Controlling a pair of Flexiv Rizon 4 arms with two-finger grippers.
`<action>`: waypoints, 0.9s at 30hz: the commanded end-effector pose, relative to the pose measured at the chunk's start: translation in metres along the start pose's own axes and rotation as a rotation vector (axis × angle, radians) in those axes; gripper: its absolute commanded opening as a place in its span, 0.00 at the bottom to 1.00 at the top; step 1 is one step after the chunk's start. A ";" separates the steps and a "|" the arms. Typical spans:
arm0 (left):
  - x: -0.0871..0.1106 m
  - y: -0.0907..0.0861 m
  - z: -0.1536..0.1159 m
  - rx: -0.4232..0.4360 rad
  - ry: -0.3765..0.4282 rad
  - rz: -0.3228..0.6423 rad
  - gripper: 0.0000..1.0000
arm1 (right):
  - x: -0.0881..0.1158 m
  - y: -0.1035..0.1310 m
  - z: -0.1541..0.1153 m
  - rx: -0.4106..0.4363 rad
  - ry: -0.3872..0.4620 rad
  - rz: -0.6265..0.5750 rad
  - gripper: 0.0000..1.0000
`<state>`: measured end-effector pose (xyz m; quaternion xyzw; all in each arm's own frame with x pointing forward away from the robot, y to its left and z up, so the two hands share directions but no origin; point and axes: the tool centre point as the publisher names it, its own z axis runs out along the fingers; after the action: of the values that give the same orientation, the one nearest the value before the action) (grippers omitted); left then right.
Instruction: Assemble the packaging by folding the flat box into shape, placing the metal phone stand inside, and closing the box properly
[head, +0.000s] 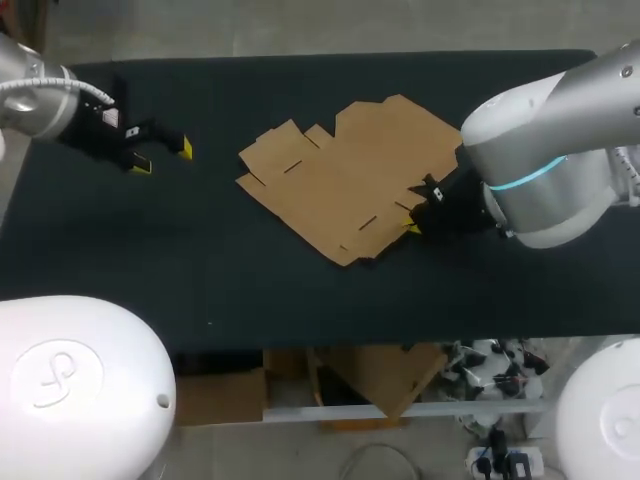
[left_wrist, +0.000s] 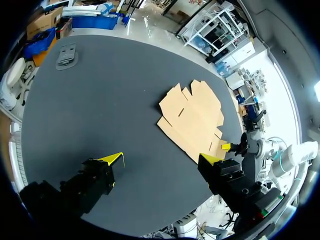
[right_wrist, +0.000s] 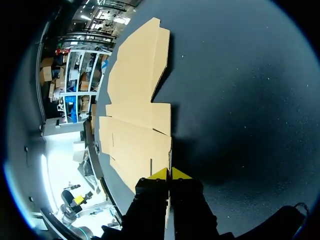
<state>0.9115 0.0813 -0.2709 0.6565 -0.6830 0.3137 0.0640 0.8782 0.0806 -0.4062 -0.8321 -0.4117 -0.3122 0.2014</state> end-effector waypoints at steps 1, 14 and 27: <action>0.000 -0.001 0.001 -0.006 -0.003 -0.003 1.00 | -0.005 -0.001 -0.006 0.012 0.045 -0.010 0.00; 0.005 0.001 0.003 -0.015 -0.003 -0.003 1.00 | -0.011 -0.004 -0.024 0.119 0.123 -0.116 0.00; 0.009 0.002 0.005 -0.017 -0.006 -0.002 1.00 | -0.008 -0.010 -0.033 0.202 0.171 -0.240 0.00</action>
<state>0.9103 0.0723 -0.2716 0.6558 -0.6853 0.3090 0.0692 0.8561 0.0663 -0.3881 -0.7370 -0.5276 -0.3337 0.2590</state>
